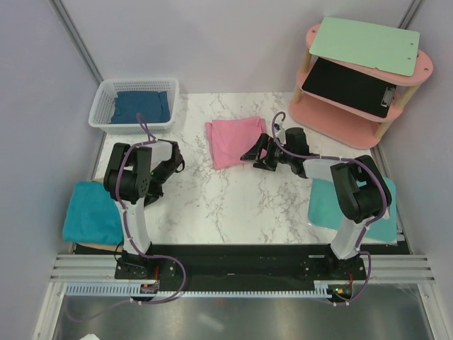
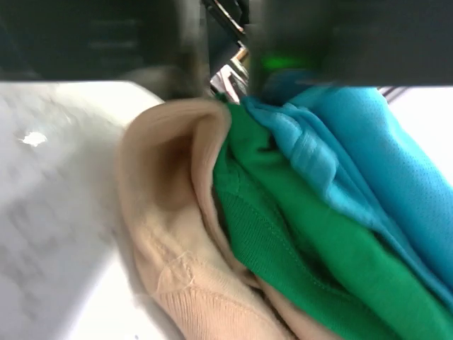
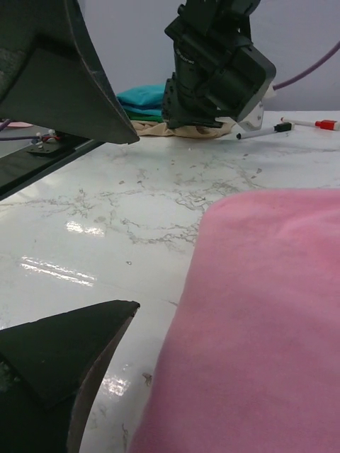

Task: Fold and stack the t-shirts
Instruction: Put the neatly folded tshirt into the corner of the board with the left arm

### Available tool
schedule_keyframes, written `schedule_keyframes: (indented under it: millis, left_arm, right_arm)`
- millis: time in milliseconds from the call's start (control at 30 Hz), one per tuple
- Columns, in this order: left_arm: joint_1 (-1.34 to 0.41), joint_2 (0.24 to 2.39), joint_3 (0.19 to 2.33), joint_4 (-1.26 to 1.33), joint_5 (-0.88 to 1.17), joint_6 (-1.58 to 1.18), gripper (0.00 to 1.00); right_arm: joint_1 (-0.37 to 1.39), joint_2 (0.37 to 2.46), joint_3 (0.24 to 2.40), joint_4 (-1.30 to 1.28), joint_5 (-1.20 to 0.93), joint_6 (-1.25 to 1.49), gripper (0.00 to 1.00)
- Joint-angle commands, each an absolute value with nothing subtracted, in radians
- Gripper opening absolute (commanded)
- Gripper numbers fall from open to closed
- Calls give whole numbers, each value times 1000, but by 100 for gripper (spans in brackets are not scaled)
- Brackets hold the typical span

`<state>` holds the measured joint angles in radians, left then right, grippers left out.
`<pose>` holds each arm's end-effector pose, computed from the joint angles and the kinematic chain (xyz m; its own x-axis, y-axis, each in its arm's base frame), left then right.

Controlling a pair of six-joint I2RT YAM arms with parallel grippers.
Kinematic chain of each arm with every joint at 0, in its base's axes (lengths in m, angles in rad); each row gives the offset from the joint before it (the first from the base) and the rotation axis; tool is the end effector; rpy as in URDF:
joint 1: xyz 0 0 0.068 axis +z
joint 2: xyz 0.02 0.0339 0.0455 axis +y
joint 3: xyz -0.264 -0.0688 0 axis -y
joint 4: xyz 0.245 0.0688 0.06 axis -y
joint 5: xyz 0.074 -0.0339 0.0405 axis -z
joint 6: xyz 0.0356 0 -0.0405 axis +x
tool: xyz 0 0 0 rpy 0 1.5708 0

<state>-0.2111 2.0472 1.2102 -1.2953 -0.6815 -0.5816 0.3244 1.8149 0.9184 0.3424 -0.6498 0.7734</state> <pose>0.2937 -0.0400 0.1203 -0.9612 -0.2304 0.1520 -0.0447 0.6732 0.7381 0.3445 0.1386 0.1619 -0.8748 0.2926 -0.3861 -0.1821 0.5398 0.8218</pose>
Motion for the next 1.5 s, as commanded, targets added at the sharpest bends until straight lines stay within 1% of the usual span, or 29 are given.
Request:
schedule_keyframes:
  millis: [0, 33, 233, 400, 600, 733, 900, 967, 1033, 1100, 1133, 1167, 1233, 1300, 1333, 1367, 1467]
  left_arm:
    - [-167, 2071, 1218, -1252, -736, -595, 10]
    - [-167, 2068, 1215, -1247, -736, -595, 2]
    - [-204, 1988, 1256, -1227, -695, -578, 2]
    - [-282, 1974, 1386, -1221, -605, -552, 2]
    - [-367, 2103, 1610, -1224, -503, -514, 2]
    - [-383, 2204, 1788, -1252, -450, -509, 2]
    - [-405, 2279, 1946, -1253, -393, -496, 3]
    - [-411, 2281, 2003, -1255, -355, -473, 10]
    - [-419, 2251, 2011, -1235, -333, -459, 40]
    - [-442, 2200, 1982, -1195, -327, -449, 65]
    - [-451, 2139, 1939, -1149, -321, -446, 70]
    - [-465, 2108, 1915, -1119, -315, -446, 74]
    - [-477, 2039, 1823, -1059, -270, -449, 76]
    - [-480, 1933, 1746, -933, -227, -459, 79]
    - [-480, 1904, 1667, -881, -185, -469, 81]
    - [-479, 1855, 1629, -794, -163, -474, 82]
    - [-468, 1819, 1516, -674, -68, -505, 84]
  right_arm:
    - [328, 1781, 900, 423, -699, 792, 98]
    - [328, 1779, 897, 423, -699, 788, 98]
    - [324, 1781, 864, 445, -693, 805, 98]
    - [324, 1798, 854, 465, -693, 816, 98]
    - [314, 1790, 857, 439, -693, 795, 98]
    - [295, 1778, 848, 423, -695, 781, 98]
    - [281, 1772, 844, 399, -693, 759, 98]
    - [276, 1767, 838, 397, -692, 758, 98]
    - [275, 1761, 831, 396, -689, 756, 98]
    - [275, 1758, 828, 396, -687, 756, 98]
    - [276, 1755, 825, 396, -686, 753, 98]
    - [275, 1756, 824, 394, -686, 755, 98]
    - [276, 1753, 822, 390, -684, 750, 98]
    - [275, 1755, 821, 385, -681, 746, 98]
    - [275, 1756, 819, 385, -683, 742, 98]
    - [276, 1758, 819, 384, -683, 744, 98]
    - [275, 1761, 816, 380, -681, 739, 98]
